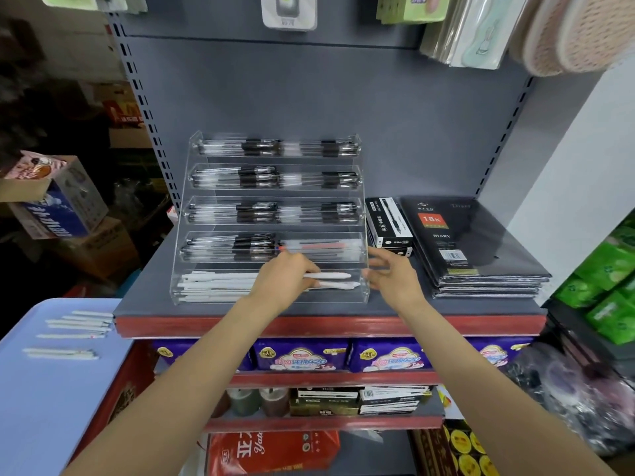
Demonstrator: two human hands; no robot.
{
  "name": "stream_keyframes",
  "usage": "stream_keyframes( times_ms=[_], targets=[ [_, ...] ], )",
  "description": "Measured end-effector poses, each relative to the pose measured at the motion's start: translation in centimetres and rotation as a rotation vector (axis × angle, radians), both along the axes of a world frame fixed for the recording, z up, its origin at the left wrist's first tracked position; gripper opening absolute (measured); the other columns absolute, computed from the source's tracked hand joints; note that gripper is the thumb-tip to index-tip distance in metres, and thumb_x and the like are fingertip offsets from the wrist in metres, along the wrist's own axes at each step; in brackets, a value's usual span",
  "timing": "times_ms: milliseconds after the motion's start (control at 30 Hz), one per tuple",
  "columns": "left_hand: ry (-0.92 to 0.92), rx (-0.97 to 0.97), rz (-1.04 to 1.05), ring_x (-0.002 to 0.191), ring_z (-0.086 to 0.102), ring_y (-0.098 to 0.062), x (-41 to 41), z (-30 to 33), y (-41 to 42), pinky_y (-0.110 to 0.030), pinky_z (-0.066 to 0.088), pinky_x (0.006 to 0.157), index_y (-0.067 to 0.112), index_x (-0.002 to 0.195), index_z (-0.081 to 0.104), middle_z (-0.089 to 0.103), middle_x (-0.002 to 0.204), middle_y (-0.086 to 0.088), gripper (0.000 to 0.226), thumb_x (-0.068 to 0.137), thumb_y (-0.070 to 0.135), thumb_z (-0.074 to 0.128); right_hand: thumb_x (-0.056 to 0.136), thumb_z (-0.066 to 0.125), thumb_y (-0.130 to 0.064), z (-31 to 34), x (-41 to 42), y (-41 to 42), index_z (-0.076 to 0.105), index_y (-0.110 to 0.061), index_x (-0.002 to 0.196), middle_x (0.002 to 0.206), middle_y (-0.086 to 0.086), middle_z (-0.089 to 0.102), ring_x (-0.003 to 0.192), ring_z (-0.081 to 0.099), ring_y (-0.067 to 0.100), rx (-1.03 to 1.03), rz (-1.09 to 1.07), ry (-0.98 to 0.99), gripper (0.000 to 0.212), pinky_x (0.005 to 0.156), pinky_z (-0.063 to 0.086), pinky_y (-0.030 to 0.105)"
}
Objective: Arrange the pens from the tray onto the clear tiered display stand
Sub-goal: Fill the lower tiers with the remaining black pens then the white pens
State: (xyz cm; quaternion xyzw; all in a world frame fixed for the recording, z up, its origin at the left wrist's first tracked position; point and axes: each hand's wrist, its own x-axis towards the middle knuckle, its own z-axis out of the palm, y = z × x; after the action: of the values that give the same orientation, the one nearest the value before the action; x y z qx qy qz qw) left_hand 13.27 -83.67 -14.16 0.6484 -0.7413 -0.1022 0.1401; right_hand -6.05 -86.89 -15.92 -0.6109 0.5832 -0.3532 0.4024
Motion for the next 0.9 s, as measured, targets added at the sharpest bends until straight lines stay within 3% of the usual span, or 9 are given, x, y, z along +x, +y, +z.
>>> stream_keyframes(
  times_ms=[133,200,367,467,567,633,733,900],
  targets=[
    [0.127,-0.031,0.049,0.101,0.062,-0.027,0.5,0.2,0.4,-0.037,0.05,0.084,0.024,0.116,0.065,0.068,0.111,-0.005,0.03,0.087,0.031,0.062,0.087,0.061,-0.002,-0.1,0.0,0.0,0.054,-0.02,0.13,0.105,0.003,0.065,0.095,0.065,0.021,0.007,-0.001,0.002,0.048,0.091,0.053,0.041],
    [0.162,-0.051,0.023,0.096,0.059,-0.026,1.1,0.4,0.6,-0.035,0.047,0.082,0.023,0.12,0.063,0.062,0.104,-0.004,0.031,0.09,0.03,0.058,0.087,0.061,-0.002,-0.1,-0.1,-0.1,0.054,-0.02,0.131,0.107,0.004,0.065,0.096,0.065,0.022,0.011,0.0,0.007,0.048,0.092,0.053,0.041],
    [0.18,0.011,-0.12,0.092,0.048,-0.017,2.6,0.3,1.1,-0.017,0.033,0.084,0.012,0.135,0.047,0.041,0.097,-0.002,0.038,0.097,0.012,0.042,0.087,0.062,-0.002,-0.1,-0.1,-0.2,0.054,-0.02,0.13,0.104,0.002,0.065,0.096,0.065,0.024,0.015,-0.003,0.006,0.048,0.093,0.052,0.044],
    [0.169,0.019,-0.155,0.094,0.047,-0.008,3.3,0.5,1.5,-0.014,0.037,0.091,0.012,0.129,0.054,0.05,0.104,-0.003,0.035,0.094,0.011,0.05,0.086,0.061,0.0,-0.1,0.0,-0.2,0.055,-0.019,0.129,0.1,0.002,0.064,0.097,0.065,0.025,0.015,-0.003,-0.01,0.047,0.092,0.052,0.045],
    [0.148,0.007,-0.098,0.085,0.057,-0.011,3.7,0.4,1.4,-0.017,0.044,0.08,0.015,0.106,0.068,0.066,0.099,-0.001,0.018,0.089,0.016,0.06,0.086,0.061,0.0,-0.2,0.0,-0.2,0.055,-0.018,0.129,0.101,0.003,0.064,0.098,0.064,0.025,0.013,-0.003,-0.013,0.046,0.092,0.052,0.046],
    [0.119,0.022,-0.065,0.084,0.061,-0.014,3.5,0.2,1.1,-0.025,0.047,0.08,0.019,0.097,0.071,0.069,0.094,-0.001,0.013,0.087,0.02,0.064,0.087,0.061,-0.001,-0.2,0.0,-0.2,0.055,-0.019,0.129,0.102,0.003,0.065,0.098,0.065,0.025,0.012,-0.003,-0.002,0.047,0.093,0.052,0.045],
    [0.096,0.038,-0.055,0.09,0.062,-0.015,2.3,-0.1,0.4,-0.032,0.05,0.085,0.019,0.098,0.072,0.071,0.097,-0.001,0.013,0.086,0.021,0.065,0.087,0.061,-0.002,-0.1,0.1,-0.1,0.054,-0.02,0.13,0.105,0.004,0.066,0.099,0.065,0.024,0.01,-0.002,0.001,0.047,0.094,0.052,0.044],
    [0.15,0.025,-0.094,0.094,0.064,-0.017,0.5,-0.7,-0.2,-0.021,0.045,0.083,0.013,0.103,0.071,0.07,0.101,-0.004,0.018,0.087,0.017,0.065,0.088,0.06,-0.002,0.3,0.0,0.2,0.053,-0.017,0.131,0.102,0.002,0.063,0.099,0.063,0.023,0.009,0.004,0.004,0.046,0.092,0.053,0.04]
  ],
)
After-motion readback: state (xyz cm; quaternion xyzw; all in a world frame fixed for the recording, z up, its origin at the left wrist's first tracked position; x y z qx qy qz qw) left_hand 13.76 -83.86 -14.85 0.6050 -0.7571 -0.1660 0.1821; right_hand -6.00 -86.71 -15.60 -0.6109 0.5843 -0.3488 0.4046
